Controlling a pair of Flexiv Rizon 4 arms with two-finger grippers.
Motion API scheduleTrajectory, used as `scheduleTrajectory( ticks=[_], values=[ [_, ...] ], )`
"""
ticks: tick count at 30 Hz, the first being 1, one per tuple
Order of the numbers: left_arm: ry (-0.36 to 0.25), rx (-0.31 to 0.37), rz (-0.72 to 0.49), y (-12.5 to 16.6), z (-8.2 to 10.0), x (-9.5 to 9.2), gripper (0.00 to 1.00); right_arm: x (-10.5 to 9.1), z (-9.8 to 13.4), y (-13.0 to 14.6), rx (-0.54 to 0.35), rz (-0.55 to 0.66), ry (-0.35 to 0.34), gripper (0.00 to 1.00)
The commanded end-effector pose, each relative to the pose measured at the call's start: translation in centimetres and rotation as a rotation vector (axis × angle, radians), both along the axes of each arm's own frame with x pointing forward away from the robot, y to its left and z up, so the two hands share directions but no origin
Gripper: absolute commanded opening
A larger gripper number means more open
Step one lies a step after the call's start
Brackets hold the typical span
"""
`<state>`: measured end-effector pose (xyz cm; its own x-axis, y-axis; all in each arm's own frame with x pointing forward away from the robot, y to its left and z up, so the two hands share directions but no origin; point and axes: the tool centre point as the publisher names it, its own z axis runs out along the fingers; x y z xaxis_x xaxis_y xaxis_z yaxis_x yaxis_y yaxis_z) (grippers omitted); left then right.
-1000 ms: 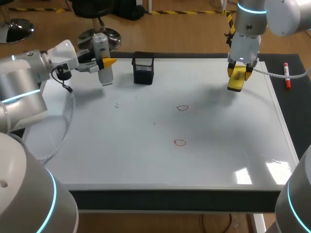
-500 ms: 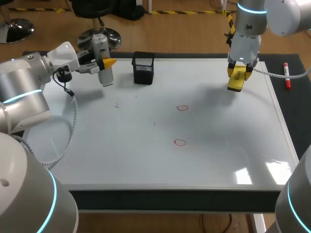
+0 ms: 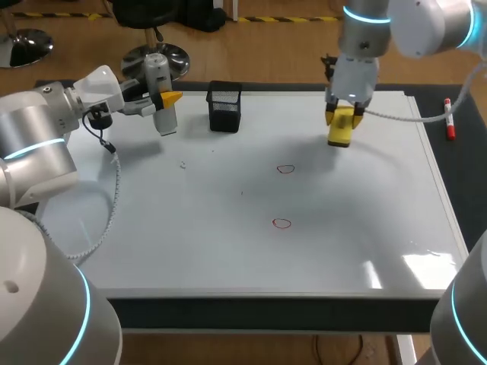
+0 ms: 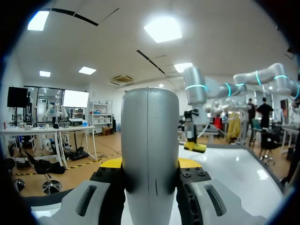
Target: Pick up the inspection probe, press it on each red-marked spot on the whiteboard one by one, put down the probe, pick up the eraser, and wipe off all the red marks.
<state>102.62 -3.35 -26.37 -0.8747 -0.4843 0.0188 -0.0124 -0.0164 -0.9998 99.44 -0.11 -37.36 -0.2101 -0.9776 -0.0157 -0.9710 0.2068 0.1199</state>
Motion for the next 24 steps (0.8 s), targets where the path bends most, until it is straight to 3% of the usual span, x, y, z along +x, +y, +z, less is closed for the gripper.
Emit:
scheduleTrajectory(
  ticks=[1,5,16,24],
  values=[
    [-0.001,0.0,0.003,-0.1,0.1,0.0,0.0,-0.6,0.5,2.2,-0.008,0.03,-0.005,0.0],
    [-0.001,0.0,0.003,-0.1,0.1,0.0,0.0,-1.6,0.9,4.5,0.023,0.067,-0.01,0.0],
    [-0.001,0.0,0.003,-0.1,0.1,0.0,0.0,-4.4,1.9,10.2,-0.003,0.128,-0.023,0.0],
    [-0.001,0.0,0.003,-0.1,0.1,0.0,0.0,-7.0,1.1,13.2,0.004,0.129,-0.034,0.0]
  ],
)
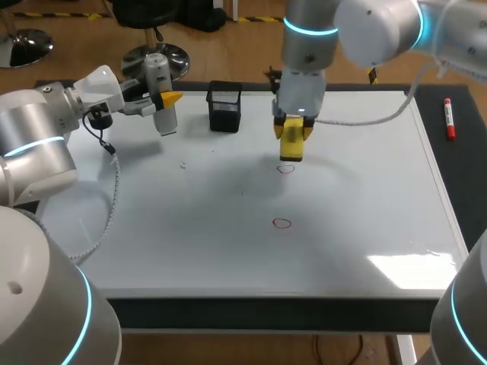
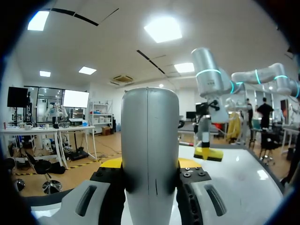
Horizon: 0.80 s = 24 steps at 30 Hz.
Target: Pick up the inspection probe, press it on each red-marked spot on the whiteboard one by one, put down the probe, pick up the eraser, and wipe off all the red marks.
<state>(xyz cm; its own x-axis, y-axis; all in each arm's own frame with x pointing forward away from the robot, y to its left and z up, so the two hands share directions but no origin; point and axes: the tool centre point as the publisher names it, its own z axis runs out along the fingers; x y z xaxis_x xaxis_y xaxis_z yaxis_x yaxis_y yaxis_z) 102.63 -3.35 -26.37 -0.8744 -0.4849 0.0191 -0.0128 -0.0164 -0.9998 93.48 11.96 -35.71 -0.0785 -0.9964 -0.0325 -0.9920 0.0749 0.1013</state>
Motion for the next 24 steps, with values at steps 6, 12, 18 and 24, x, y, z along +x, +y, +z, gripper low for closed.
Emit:
scheduleTrajectory(
  ticks=[6,12,18,24],
  values=[
    [-0.002,0.0,0.003,-0.1,0.1,0.0,0.0,-1.9,-1.8,1.9,0.015,-0.001,-0.025,0.0],
    [-0.002,0.0,0.003,-0.1,0.1,0.0,0.0,-1.9,-2.8,1.8,0.016,-0.009,-0.029,0.0],
    [-0.002,0.0,0.003,-0.1,0.1,0.0,0.0,-1.6,-3.4,2.2,0.02,-0.012,-0.039,0.0],
    [-0.002,0.0,0.003,-0.1,0.1,0.0,0.0,-1.4,-4.3,2.7,0.029,0.01,-0.025,0.0]
  ],
)
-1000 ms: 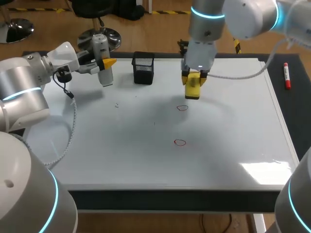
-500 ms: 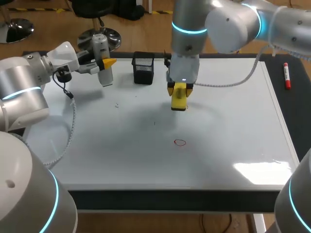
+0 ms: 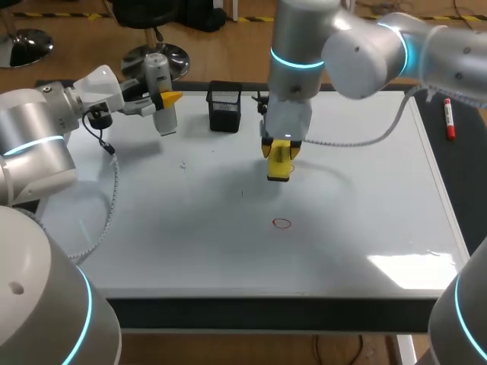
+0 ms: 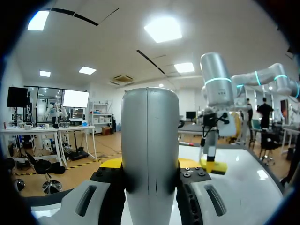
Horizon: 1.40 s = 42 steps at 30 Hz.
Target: Pick up the inspection probe, press it on each red-marked spot on the whiteboard one by one, put down the probe, pick up the eraser, and wipe off all the red marks.
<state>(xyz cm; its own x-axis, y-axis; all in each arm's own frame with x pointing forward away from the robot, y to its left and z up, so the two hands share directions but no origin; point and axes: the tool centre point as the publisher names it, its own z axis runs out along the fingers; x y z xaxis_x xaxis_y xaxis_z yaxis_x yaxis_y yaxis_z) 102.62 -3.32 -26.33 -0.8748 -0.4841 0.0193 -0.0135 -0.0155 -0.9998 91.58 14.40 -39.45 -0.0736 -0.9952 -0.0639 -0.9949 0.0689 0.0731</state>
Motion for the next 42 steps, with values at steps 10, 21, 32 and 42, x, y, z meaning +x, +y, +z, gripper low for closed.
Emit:
scheduleTrajectory(
  ticks=[10,21,32,42],
  values=[
    [-0.002,-0.001,0.004,-0.1,0.0,0.0,0.0,0.9,-1.4,0.3,0.011,0.029,0.013,0.0],
    [-0.002,-0.001,0.004,-0.1,0.0,0.0,0.0,0.6,-2.5,0.3,0.014,0.042,0.046,0.0],
    [-0.002,-0.001,0.004,-0.1,0.0,0.0,0.0,0.5,-3.3,0.2,0.012,0.057,0.072,0.0],
    [-0.002,-0.001,0.004,-0.1,0.0,0.0,0.0,0.8,-4.0,-0.9,-0.008,0.056,0.084,0.0]
  ],
)
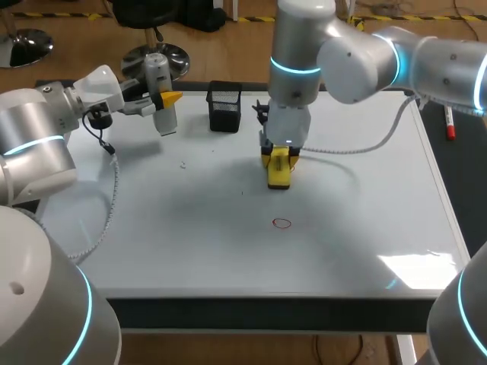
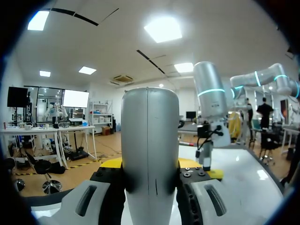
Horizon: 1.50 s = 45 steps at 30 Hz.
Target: Pick up the inspection probe, press it on each red-marked spot on the whiteboard one by one, put down the probe, pick up the eraser, and wipe off all the red marks.
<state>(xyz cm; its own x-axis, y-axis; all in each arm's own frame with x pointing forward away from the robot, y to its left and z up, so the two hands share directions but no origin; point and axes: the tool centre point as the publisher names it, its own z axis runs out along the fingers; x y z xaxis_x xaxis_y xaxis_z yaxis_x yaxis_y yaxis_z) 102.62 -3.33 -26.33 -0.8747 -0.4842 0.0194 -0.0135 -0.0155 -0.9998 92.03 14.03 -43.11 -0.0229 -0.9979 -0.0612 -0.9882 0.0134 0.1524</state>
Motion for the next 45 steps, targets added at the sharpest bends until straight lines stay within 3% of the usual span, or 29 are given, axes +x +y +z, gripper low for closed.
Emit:
scheduleTrajectory(
  ticks=[1,24,33,45],
  values=[
    [-0.003,-0.001,0.004,-0.1,0.0,0.0,0.0,0.3,-0.4,-0.6,-0.011,0.0,0.005,0.0],
    [-0.003,-0.001,0.004,-0.1,0.0,0.0,0.0,-0.2,-2.9,-4.7,-0.038,-0.079,0.06,0.0],
    [-0.003,-0.001,0.004,-0.1,0.0,0.0,0.0,-0.4,-2.9,-7.3,-0.065,-0.117,0.066,0.0],
    [-0.003,-0.001,0.004,-0.1,0.0,0.0,0.0,0.0,-1.8,-8.0,-0.071,-0.125,0.047,0.0]
  ],
)
